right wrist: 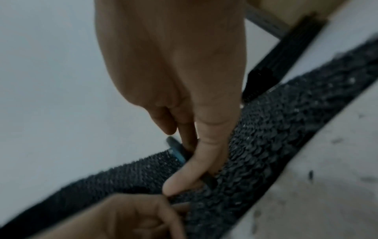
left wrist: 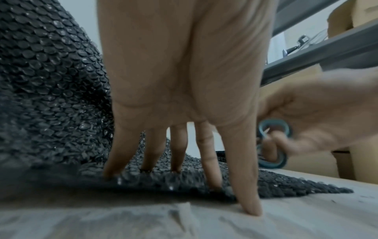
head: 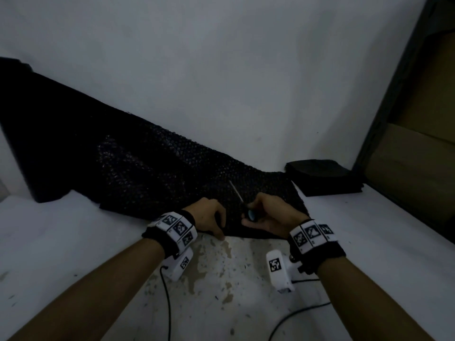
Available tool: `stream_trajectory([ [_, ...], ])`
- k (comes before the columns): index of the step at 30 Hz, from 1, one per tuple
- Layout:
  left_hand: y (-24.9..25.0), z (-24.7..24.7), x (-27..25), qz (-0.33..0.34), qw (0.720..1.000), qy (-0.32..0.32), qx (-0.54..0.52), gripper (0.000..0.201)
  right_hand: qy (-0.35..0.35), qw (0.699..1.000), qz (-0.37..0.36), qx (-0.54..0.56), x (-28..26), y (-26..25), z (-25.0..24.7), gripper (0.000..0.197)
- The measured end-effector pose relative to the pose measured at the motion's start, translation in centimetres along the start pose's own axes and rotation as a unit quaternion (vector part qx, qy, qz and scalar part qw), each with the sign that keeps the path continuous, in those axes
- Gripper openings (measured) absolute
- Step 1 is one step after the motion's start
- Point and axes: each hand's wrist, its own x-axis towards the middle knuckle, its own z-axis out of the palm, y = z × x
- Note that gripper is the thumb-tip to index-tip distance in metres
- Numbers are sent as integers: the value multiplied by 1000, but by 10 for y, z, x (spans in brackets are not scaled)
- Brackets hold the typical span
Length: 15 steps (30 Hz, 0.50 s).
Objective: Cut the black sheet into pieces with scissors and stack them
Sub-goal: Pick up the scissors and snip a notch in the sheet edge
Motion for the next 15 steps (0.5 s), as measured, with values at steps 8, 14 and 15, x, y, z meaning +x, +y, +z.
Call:
stream_trajectory([
  [8,2,1,11,22,1000,7,-4,22,-67,997,-17,-26,-10,1,-12,7],
  [14,5,6,16,43,998,21,-36,1,-58,996,2,-61,-23,8,-24,17],
  [15,5,6,17,44,998,19,-35,2,-67,996,10,-62,-28,7,-25,18],
])
